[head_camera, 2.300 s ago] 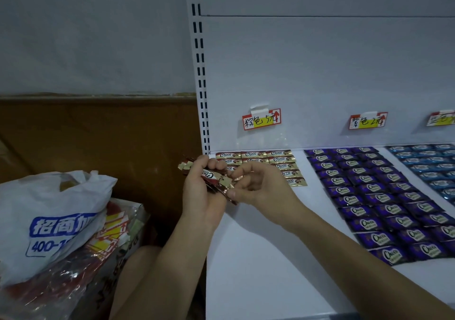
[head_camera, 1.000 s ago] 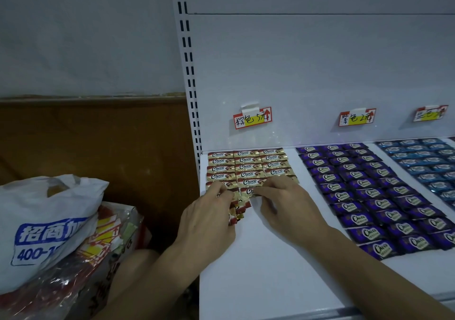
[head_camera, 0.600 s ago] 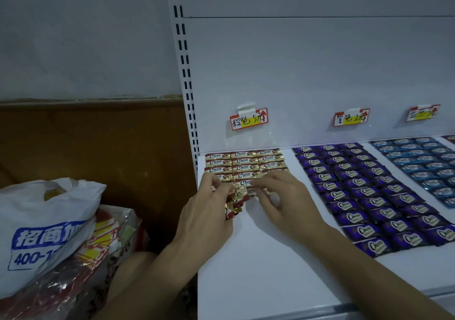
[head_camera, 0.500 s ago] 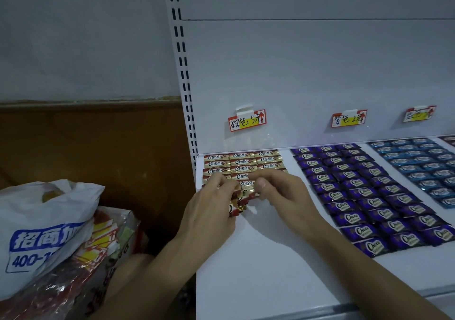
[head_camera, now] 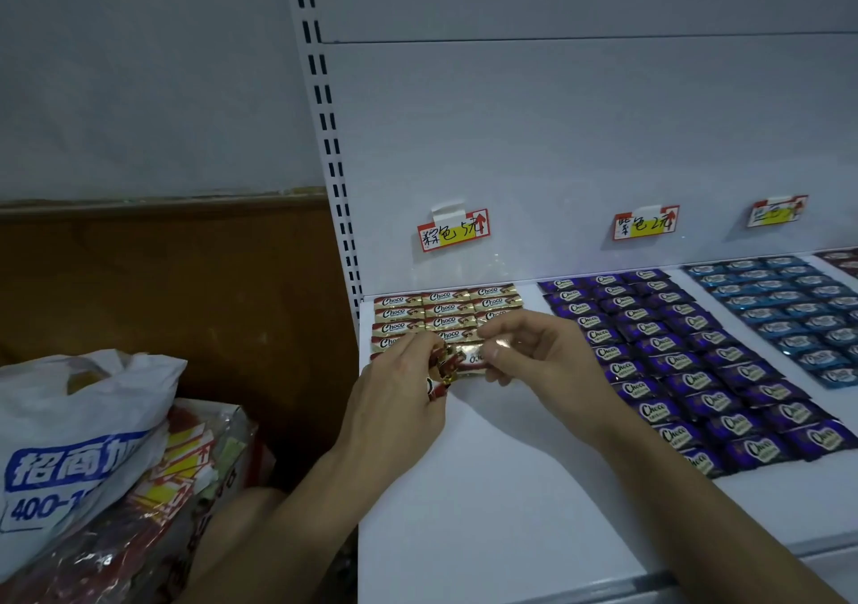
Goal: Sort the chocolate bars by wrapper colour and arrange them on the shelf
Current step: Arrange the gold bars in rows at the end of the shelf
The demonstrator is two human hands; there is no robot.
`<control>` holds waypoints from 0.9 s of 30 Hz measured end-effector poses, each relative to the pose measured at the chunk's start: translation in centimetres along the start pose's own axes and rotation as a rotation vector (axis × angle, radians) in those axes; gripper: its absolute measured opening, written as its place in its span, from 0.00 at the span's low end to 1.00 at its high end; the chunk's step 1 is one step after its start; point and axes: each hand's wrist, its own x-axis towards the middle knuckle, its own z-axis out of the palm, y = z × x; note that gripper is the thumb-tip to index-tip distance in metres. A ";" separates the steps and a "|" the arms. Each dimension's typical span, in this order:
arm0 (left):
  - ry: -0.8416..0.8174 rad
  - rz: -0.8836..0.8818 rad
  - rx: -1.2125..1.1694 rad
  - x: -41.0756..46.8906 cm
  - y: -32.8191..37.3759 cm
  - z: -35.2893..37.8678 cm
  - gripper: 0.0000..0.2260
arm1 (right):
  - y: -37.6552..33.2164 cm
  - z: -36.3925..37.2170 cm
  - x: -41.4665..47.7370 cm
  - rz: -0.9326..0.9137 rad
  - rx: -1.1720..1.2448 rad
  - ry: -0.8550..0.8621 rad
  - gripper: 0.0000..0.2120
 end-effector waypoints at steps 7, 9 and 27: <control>0.043 -0.045 -0.053 0.3 0.4 0.6 0.20 | -1.1 -0.9 0.4 0.073 0.001 0.069 0.12; -0.010 -0.020 -0.004 0.3 0.9 0.8 0.21 | -1.6 -1.9 0.7 0.096 -0.099 0.108 0.08; -0.193 0.107 0.146 0.0 1.5 1.6 0.22 | 1.2 -2.3 -1.3 0.056 -0.990 0.376 0.03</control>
